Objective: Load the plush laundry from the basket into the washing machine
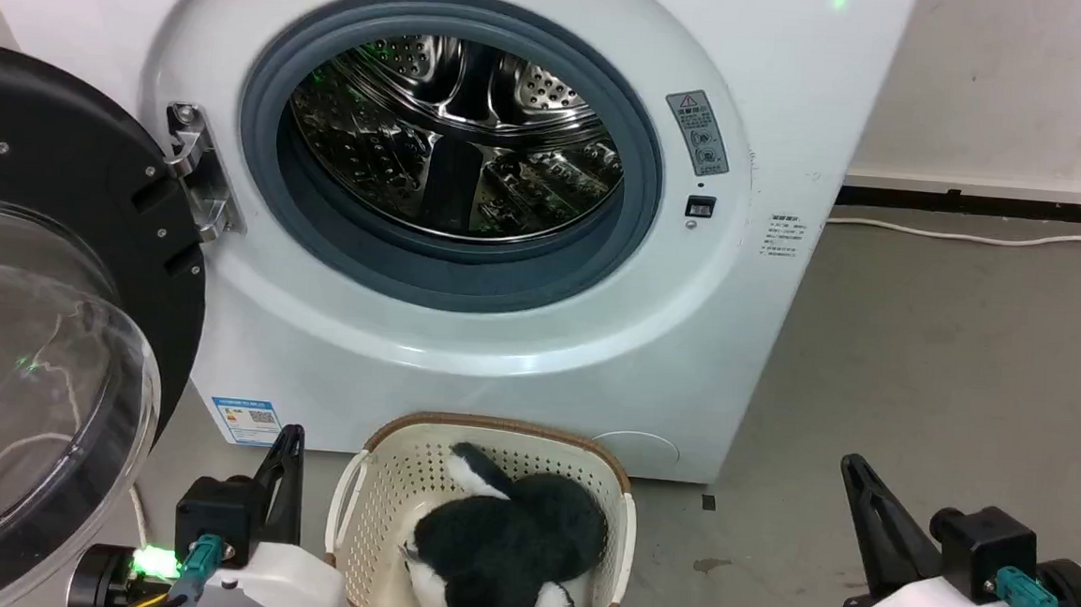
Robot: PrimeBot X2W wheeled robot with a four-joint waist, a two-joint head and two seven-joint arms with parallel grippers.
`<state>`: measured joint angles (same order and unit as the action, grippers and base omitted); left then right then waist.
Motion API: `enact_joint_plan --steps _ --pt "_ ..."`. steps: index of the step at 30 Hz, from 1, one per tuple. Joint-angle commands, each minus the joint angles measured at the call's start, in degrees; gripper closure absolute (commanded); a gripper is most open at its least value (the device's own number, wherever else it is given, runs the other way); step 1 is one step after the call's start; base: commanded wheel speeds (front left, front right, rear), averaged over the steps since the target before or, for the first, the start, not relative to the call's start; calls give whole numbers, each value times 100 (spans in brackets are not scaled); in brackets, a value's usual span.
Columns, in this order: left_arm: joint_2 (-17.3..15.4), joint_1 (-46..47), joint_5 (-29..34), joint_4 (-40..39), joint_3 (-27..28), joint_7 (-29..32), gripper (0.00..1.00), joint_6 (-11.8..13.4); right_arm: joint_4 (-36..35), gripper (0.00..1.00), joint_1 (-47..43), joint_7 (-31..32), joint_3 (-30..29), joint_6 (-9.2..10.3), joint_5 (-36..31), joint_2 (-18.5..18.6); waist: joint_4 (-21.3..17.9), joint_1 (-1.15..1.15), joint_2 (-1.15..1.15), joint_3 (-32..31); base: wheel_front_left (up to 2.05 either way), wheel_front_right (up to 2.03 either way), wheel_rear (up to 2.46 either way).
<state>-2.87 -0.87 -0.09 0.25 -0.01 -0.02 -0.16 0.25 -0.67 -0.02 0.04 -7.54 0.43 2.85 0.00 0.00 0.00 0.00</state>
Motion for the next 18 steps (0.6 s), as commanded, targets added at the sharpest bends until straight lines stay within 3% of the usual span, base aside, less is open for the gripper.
enact_joint_plan --steps 1,18 --pt "0 87 9 -25 1 2 100 16 -25 100 67 2 -4 5 -43 3 0 0 0 0 0 0 0" --pt "0 87 9 -25 1 2 100 16 -25 100 67 2 -4 5 -43 3 0 0 0 0 0 0 0"
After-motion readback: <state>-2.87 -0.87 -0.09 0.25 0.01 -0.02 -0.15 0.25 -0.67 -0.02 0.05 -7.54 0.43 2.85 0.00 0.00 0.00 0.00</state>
